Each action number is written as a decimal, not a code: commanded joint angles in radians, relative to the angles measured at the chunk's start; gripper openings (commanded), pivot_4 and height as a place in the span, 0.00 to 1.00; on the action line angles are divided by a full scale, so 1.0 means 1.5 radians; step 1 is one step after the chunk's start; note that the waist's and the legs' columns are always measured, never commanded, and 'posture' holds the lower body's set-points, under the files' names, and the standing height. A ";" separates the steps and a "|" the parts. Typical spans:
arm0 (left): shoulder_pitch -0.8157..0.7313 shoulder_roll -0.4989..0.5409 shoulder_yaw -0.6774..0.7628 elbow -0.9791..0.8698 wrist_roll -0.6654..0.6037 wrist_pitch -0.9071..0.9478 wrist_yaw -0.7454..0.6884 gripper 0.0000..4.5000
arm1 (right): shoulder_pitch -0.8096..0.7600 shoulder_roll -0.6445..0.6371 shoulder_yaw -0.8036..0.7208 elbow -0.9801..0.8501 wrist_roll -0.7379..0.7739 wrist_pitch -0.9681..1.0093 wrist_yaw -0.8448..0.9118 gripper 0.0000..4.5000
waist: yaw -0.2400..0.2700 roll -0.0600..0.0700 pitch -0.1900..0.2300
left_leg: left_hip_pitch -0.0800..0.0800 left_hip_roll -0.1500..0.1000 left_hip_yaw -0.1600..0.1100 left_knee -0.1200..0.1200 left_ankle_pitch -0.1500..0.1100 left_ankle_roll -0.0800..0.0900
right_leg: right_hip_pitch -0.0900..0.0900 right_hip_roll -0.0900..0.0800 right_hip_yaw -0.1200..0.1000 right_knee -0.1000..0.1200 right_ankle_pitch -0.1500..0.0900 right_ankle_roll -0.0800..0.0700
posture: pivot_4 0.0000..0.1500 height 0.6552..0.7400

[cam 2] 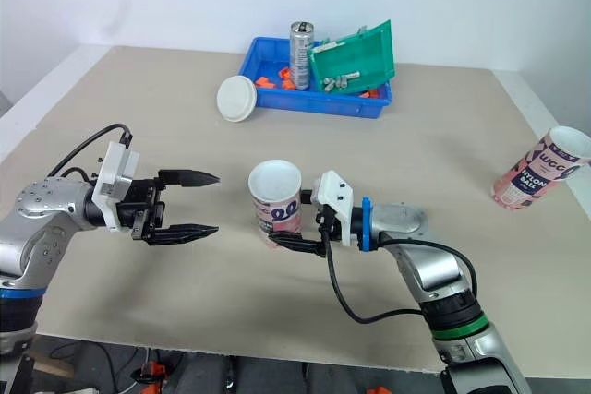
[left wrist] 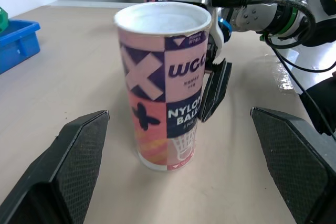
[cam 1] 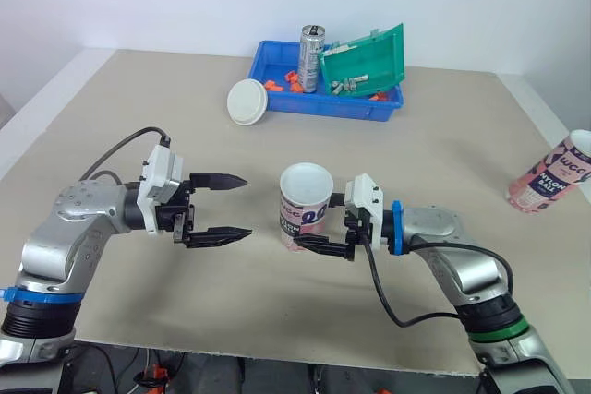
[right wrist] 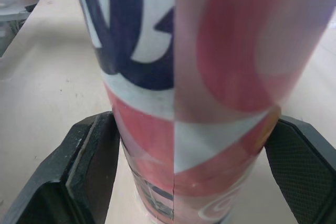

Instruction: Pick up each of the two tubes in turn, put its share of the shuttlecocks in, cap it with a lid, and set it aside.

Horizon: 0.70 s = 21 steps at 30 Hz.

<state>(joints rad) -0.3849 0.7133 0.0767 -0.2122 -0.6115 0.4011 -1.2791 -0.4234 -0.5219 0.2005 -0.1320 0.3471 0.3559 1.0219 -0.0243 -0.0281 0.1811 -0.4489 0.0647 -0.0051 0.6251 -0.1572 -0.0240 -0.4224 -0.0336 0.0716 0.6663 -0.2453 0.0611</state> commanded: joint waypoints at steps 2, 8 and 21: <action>-0.006 0.006 0.006 -0.020 -0.009 -0.002 0.006 1.00 | -0.019 0.013 -0.001 0.002 0.000 -0.024 0.010 0.97 | 0.000 0.000 0.000 | 0.000 0.000 0.000 0.000 0.000 0.000 | 0.000 0.000 0.000 0.000 0.000 0.000 | 1.00 0.60; -0.028 -0.022 -0.018 -0.001 -0.006 -0.007 0.015 1.00 | -0.013 0.021 -0.016 -0.007 0.007 -0.017 0.002 0.62 | 0.001 0.000 0.000 | 0.000 0.000 0.000 0.000 0.000 0.000 | 0.000 0.000 0.000 0.000 0.000 0.000 | 1.00 0.60; -0.206 -0.187 -0.115 0.181 0.090 -0.068 0.075 1.00 | -0.003 -0.066 -0.305 0.080 0.035 -0.016 -0.165 0.62 | 0.016 0.000 0.000 | -0.001 -0.001 -0.001 0.004 0.001 0.000 | 0.002 0.000 0.000 0.000 0.003 0.003 | 1.00 0.60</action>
<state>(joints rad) -0.6443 0.4535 -0.0830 0.0307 -0.5087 0.3372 -1.1989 -0.4204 -0.5843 -0.1211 -0.0571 0.4050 0.3636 0.8546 -0.0007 -0.0279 0.1813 -0.4513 0.0637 -0.0063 0.6332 -0.1563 -0.0232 -0.4196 -0.0328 0.0716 0.6662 -0.2414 0.0639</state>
